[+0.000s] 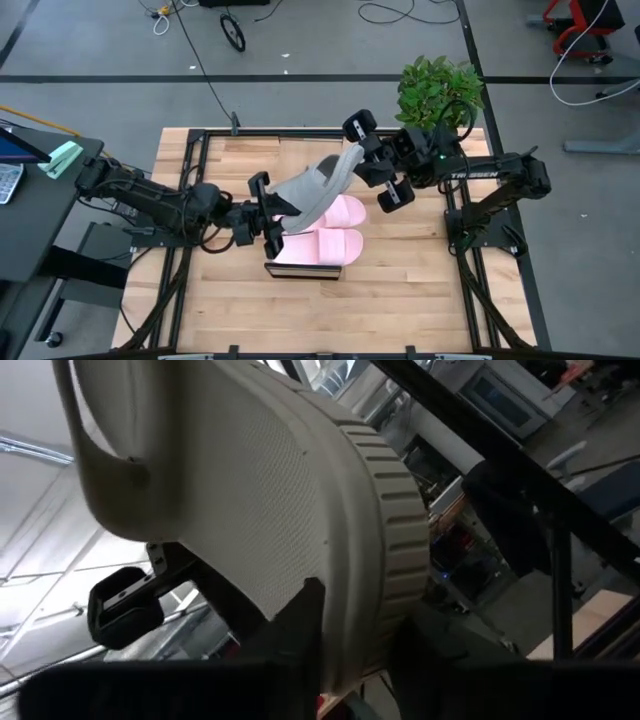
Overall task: Pick and place slides into the shelf
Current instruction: Put the gray slides on top of the shelf
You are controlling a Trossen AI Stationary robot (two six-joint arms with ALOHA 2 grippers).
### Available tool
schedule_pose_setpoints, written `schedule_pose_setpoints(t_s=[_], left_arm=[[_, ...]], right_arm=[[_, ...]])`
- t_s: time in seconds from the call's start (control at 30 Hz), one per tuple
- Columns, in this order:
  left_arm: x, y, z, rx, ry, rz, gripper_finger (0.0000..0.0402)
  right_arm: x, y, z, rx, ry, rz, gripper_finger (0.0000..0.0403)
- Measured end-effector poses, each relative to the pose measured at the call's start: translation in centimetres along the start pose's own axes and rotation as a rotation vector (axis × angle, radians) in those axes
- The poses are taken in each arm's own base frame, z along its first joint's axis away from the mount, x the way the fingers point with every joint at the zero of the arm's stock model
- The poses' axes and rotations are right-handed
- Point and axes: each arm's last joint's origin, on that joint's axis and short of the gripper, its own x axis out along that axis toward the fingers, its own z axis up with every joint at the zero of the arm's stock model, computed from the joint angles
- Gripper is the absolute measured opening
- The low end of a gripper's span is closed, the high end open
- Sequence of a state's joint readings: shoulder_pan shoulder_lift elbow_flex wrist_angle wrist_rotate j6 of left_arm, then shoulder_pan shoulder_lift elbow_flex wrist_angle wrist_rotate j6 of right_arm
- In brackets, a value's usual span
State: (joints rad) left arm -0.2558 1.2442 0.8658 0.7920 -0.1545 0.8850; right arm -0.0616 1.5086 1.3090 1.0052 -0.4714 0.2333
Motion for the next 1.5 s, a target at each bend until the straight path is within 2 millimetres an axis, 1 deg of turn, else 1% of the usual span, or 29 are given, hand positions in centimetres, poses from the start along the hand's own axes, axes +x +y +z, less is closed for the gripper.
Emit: schedule_pose_setpoints(t_s=[0.13,0.27,0.4,0.5,0.7,0.77,0.97,1.1,1.27,1.43,1.5], left_arm=[[0.0,-0.1,-0.1,0.003,0.034,0.008,0.0065],[0.0,-0.2,-0.3,0.024,0.103,0.038,0.0068],[-0.1,-0.4,-0.3,0.069,0.158,0.054,0.0071],[-0.2,-0.6,-0.2,0.112,0.196,0.065,0.0062],[-0.3,-0.9,0.2,0.144,0.226,0.083,0.0063],[-0.4,-1.0,0.3,0.143,0.243,0.094,0.0066],[-0.6,-1.4,0.9,0.183,0.270,0.094,0.0057],[-0.8,-1.3,1.0,0.210,0.308,0.115,0.0058],[-1.0,-1.2,1.3,0.230,0.332,0.138,0.0057],[-1.2,-0.2,1.7,0.232,0.352,0.197,0.0054],[-1.2,-0.1,1.8,0.236,0.351,0.202,0.0054]], right_arm=[[0.0,-0.2,-0.1,0.047,0.027,-0.032,0.0134],[-0.3,-0.4,0.4,0.061,0.066,-0.053,0.0190],[-0.5,-0.1,1.1,0.075,0.094,-0.061,0.0226],[-0.6,0.1,1.7,0.091,0.129,-0.064,0.0242],[-0.9,0.6,2.8,0.115,0.172,-0.085,0.0260],[-1.1,0.7,3.1,0.131,0.198,-0.120,0.0264],[-1.9,1.0,3.4,0.186,0.327,-0.207,0.0273],[-2.7,1.6,4.1,0.206,0.413,-0.235,0.0274],[-4.4,2.6,5.4,0.221,0.564,-0.315,0.0270],[-7.0,3.8,5.1,0.301,0.816,-0.431,0.0270],[-7.7,4.3,5.8,0.317,0.845,-0.471,0.0270]])
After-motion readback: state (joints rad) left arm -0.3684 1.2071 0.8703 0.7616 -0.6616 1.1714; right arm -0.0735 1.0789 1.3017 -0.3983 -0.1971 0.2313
